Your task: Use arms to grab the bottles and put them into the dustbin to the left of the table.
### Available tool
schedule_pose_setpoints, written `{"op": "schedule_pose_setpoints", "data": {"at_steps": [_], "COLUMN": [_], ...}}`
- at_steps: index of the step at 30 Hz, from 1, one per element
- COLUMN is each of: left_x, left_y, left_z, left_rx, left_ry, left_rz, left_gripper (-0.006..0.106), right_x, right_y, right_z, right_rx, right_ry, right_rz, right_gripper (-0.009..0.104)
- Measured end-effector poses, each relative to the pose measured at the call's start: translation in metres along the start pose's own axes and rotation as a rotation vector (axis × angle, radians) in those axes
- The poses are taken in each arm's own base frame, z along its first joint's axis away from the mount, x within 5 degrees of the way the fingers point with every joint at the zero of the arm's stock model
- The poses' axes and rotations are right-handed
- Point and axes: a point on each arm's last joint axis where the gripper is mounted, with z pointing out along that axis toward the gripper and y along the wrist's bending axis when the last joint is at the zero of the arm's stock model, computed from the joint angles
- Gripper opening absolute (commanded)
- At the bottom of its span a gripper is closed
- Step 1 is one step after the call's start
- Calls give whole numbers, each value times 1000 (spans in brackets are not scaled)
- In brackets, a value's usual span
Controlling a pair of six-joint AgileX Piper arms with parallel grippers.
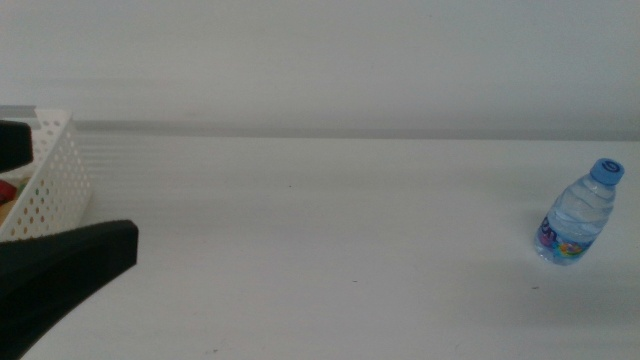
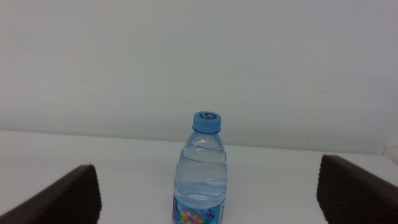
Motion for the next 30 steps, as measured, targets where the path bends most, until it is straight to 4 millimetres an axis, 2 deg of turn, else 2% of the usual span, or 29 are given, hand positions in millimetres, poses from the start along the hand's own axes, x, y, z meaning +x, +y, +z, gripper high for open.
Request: {"op": "schedule_pose_setpoints", "data": {"at_steps": [16,30], "left_x": [0,0], "left_y": [0,0], "left_z": [0,0], "left_rx": [0,0], "left_ry": [0,0], "left_rz": [0,0], "left_gripper": [94,94], "right_x": [-5,9], "right_y": [0,2], "right_z": [1,40], "right_rx": [0,-27], "right_ry": [-50,184], "right_rz": [42,42], "right_gripper": [93,93]}}
